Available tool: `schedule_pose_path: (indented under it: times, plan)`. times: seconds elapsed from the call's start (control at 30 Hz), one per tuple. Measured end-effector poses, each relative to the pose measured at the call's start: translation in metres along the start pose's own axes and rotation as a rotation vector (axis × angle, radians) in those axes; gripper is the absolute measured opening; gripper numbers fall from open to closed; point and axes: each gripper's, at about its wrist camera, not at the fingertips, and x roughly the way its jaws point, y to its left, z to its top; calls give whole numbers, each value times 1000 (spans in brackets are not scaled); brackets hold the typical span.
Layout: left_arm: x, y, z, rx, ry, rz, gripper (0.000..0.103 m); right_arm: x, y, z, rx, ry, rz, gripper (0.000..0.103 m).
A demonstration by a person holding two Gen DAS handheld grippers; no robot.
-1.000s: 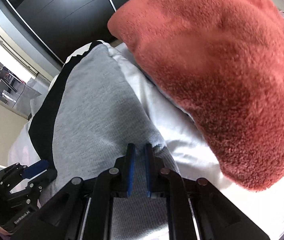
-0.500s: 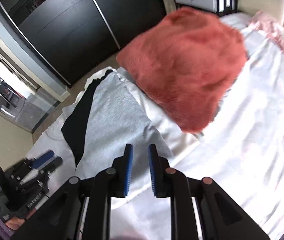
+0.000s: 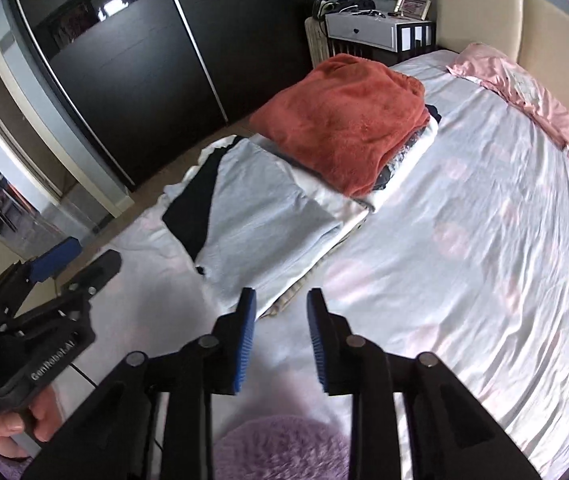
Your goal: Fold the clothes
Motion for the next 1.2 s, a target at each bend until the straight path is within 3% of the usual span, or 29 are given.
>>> schedule_pose_path:
  times: [0.07, 0.13, 0.37, 0.77, 1.2]
  plan:
    - [-10, -2, -4, 4, -13, 4, 73, -15, -1, -12, 23, -26, -2, 43]
    - [-18, -3, -7, 6, -19, 3, 76, -28, -2, -24, 36, -59, -19, 45]
    - [-34, -13, -27, 34, -10, 4, 76, -51, -1, -64, 66, -164, -48, 45]
    - [-39, -27, -61, 104, 24, 25, 76, -52, 9, -102, 44, -200, -31, 45]
    - [-42, -37, -69, 135, 31, 39, 76, -56, 6, -114, 39, -209, -25, 45]
